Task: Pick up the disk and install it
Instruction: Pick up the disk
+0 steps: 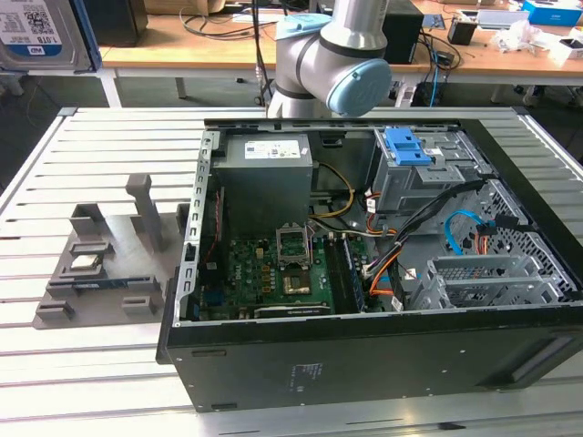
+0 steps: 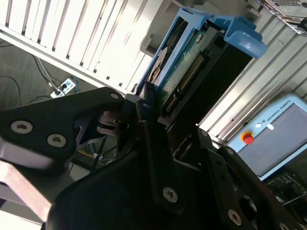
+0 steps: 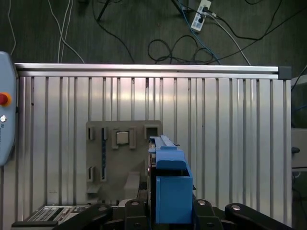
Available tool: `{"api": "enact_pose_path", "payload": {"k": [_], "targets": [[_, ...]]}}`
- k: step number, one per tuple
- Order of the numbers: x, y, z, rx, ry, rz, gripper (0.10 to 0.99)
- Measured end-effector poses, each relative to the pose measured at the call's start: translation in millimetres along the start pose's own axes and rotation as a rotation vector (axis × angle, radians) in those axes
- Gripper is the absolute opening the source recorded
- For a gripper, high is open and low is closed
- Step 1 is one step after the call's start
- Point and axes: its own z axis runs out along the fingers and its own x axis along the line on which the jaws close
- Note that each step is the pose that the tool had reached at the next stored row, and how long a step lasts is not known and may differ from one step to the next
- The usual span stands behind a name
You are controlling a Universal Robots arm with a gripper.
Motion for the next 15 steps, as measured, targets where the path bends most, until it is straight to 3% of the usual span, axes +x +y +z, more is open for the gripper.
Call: {"api": "enact_pose_path", "payload": {"k": [2, 8, 15], "targets": [[-0.1, 0.2, -5.3, 0.000, 0.0000, 0.000, 0.365], [-0.1, -0.1, -5.5, 0.000, -0.0006, 0.000, 0.365], [0.0, -13.6, -6.0, 0.000, -0.0006, 0.000, 0.365]]}}
